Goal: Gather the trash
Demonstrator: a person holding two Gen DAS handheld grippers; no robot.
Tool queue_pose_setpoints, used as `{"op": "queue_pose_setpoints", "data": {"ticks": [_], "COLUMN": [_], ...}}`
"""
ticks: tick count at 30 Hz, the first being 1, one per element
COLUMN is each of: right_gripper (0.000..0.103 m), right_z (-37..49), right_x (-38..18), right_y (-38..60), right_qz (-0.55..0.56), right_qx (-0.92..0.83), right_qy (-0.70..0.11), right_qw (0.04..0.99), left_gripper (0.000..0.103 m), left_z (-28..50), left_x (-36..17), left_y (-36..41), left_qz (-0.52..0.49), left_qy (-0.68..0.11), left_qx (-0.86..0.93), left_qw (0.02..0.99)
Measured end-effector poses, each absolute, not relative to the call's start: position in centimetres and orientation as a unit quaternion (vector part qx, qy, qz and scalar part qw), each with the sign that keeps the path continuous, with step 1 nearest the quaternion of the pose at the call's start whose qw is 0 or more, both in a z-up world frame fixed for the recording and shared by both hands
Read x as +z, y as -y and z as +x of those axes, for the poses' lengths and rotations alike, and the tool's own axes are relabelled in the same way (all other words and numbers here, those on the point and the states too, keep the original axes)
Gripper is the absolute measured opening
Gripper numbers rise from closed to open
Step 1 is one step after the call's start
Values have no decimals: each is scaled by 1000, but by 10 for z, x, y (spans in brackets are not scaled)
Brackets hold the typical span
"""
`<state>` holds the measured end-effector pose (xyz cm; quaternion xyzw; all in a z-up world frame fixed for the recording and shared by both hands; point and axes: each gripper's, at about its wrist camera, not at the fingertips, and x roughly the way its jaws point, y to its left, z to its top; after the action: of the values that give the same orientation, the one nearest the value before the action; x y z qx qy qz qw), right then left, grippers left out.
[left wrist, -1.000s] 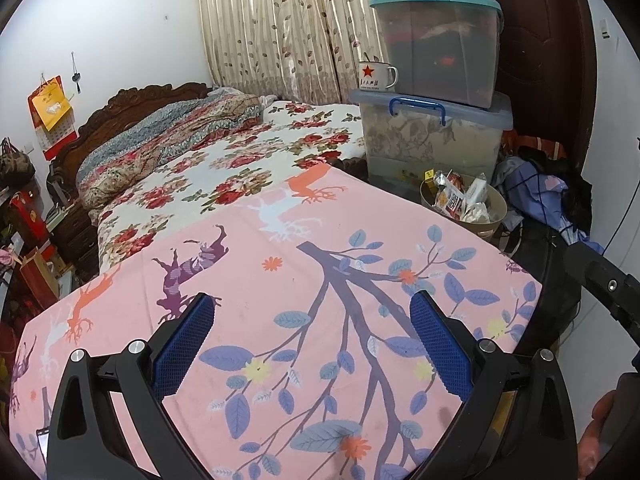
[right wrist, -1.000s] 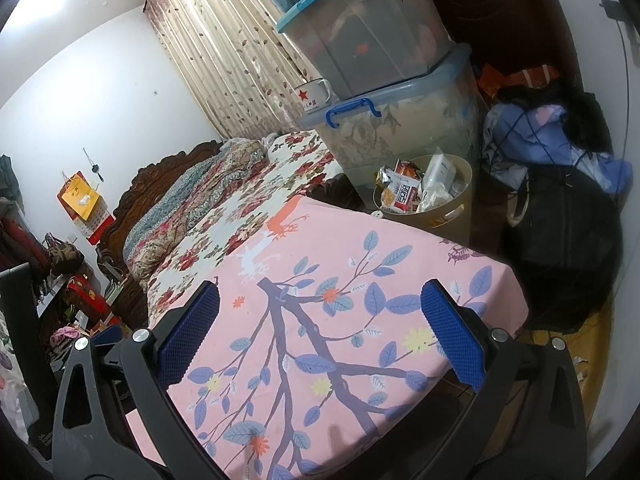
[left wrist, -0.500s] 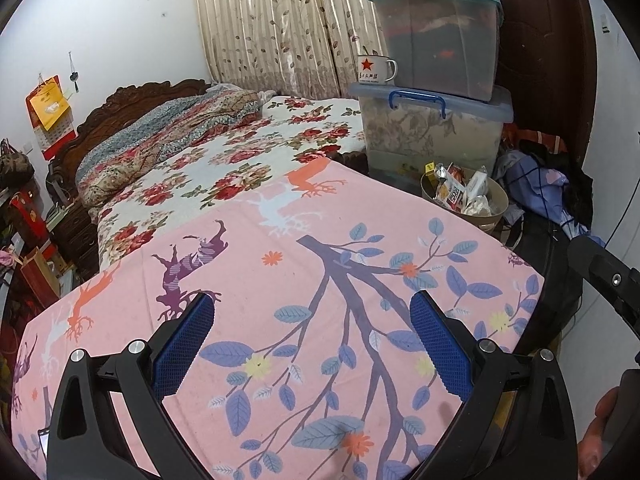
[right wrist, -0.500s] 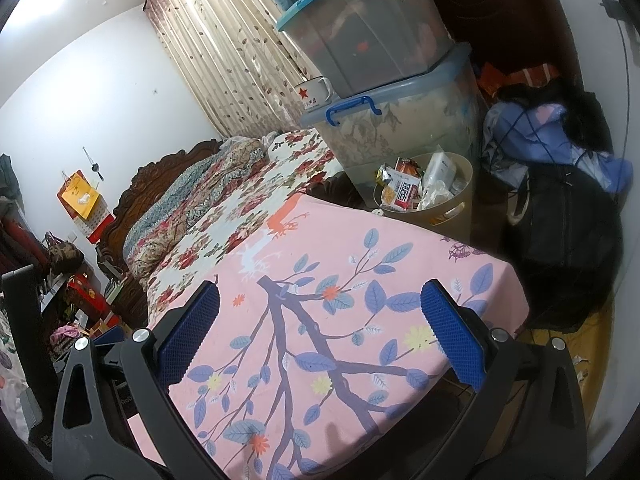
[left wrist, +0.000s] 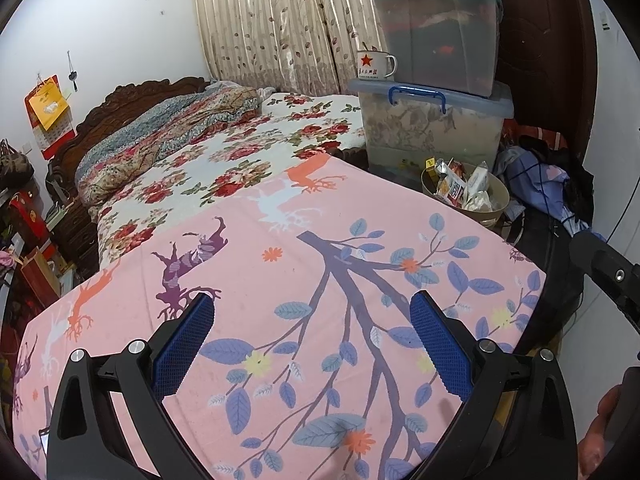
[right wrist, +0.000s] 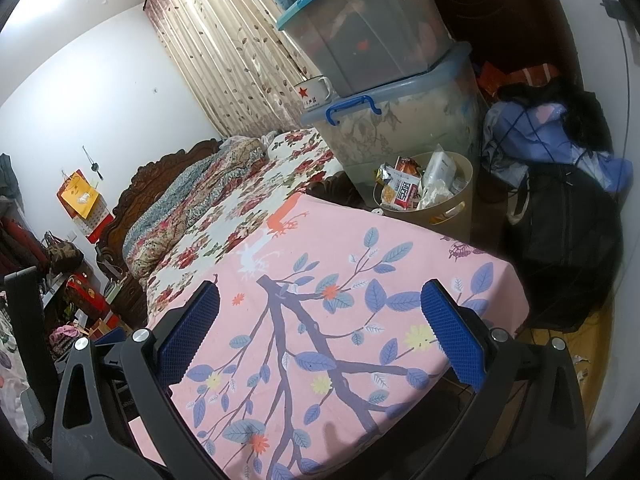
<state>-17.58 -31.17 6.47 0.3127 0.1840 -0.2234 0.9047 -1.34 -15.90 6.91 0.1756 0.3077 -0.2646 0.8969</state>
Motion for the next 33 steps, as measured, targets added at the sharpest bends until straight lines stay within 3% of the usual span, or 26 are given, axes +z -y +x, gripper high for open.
{"op": "queue_pose_setpoints", "data": {"ticks": [33], "right_gripper": [100], "right_z": [-176], "right_x": [63], "right_y": [311], "right_qz": [314], "right_qx": [-222], "right_qy": [-185], "right_qw": [904], "left_gripper": [94], "left_z": [-9], "left_x": [64], "left_y": [160], "left_qz": [185], "left_qy": [-317], "left_qx": [-263], "left_qw": [892]}}
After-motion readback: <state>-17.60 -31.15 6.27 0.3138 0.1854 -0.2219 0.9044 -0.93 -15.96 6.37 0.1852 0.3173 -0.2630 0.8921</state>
